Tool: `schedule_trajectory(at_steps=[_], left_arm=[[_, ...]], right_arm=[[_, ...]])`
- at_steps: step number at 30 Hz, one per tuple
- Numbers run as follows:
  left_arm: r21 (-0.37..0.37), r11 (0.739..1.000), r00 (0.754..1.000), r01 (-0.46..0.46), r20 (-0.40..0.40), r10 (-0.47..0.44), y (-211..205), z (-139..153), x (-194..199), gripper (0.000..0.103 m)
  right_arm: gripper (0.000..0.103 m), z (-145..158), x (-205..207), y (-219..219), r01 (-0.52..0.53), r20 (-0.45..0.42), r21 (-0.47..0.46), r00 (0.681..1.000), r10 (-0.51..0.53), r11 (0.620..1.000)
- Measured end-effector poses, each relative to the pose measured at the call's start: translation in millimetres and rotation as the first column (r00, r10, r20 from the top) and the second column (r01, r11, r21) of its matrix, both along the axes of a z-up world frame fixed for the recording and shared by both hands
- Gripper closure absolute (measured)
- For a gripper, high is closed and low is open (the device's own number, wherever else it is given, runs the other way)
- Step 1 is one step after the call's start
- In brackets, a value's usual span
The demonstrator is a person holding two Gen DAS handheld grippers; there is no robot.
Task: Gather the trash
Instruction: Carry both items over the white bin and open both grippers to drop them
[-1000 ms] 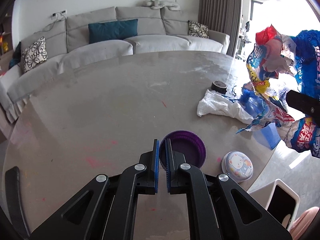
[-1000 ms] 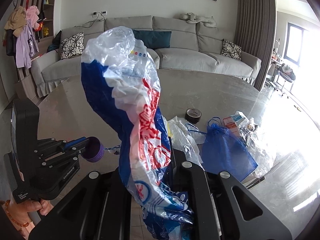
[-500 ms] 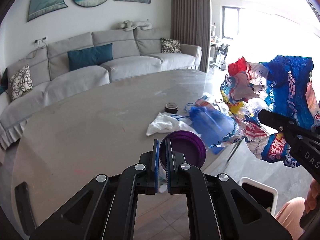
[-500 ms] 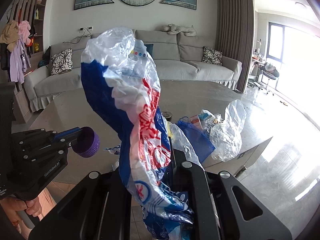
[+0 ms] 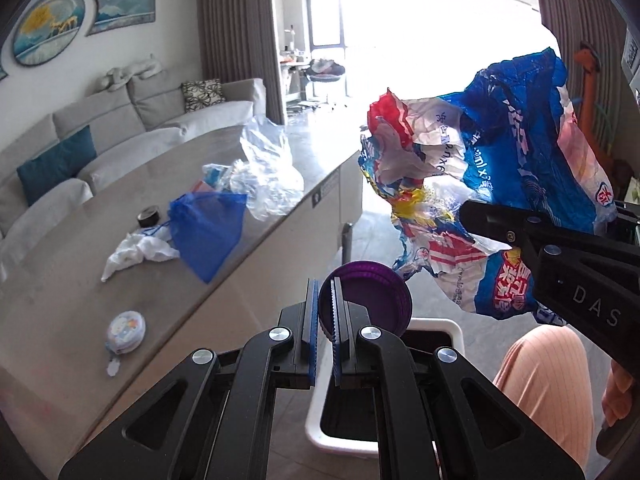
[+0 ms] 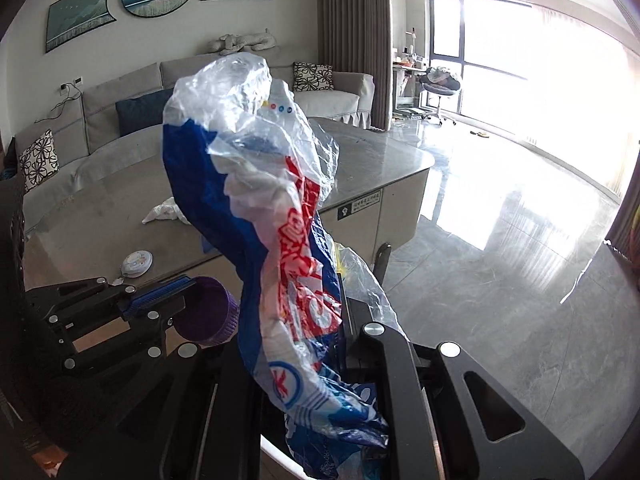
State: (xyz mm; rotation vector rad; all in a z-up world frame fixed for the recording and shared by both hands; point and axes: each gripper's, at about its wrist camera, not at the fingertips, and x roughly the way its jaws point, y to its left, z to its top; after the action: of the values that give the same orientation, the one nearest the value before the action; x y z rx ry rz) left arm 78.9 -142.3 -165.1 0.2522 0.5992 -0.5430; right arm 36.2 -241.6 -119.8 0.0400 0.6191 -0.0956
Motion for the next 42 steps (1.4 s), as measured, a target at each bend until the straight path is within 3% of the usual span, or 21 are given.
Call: schedule_trajectory(at_steps=[8,25,27,28,29,31,42], left_arm=[[0.038,0.992,0.992,0.116,-0.054,-0.114,-46.3,-29.2,-0.1,0.098],[0.158,0.963,0.961,0.219,-0.204,-0.185,-85.3,-102.3,11.6,0.095],[0.171,0.959,0.955,0.224,-0.235,-0.181,-87.4,-109.2,17.4,0.058],[0.174,0.961,0.957,0.216,-0.235,-0.172,-86.5,-110.7,19.2,0.012],[0.177,0.965,0.965,0.194,-0.209,-0.156,-84.5,-109.9,18.8,0.005],[0.187,0.966,0.975,0.181,-0.162,-0.151,-82.4,-107.1,14.3,0.005],[0.195,0.967,0.981,0.163,-0.138,-0.137,-71.4,-94.2,14.2,0.005]], right_arm=[[0.090,-28.0,-16.0,-30.1,0.083,-0.047,0.034,0.996,-0.081,0.996],[0.090,-55.9,7.9,-42.8,0.153,-0.148,0.090,0.979,-0.138,0.984],[0.090,-57.8,9.3,-42.2,0.155,-0.158,0.091,0.978,-0.139,0.984],[0.090,-59.0,10.2,-41.8,0.155,-0.164,0.089,0.977,-0.139,0.984],[0.090,-56.2,14.8,-37.9,0.156,-0.169,0.089,0.976,-0.140,0.984],[0.090,-57.0,16.2,-36.4,0.154,-0.176,0.091,0.975,-0.136,0.984],[0.090,-58.6,21.9,-42.6,0.127,-0.181,0.094,0.978,-0.108,0.987]])
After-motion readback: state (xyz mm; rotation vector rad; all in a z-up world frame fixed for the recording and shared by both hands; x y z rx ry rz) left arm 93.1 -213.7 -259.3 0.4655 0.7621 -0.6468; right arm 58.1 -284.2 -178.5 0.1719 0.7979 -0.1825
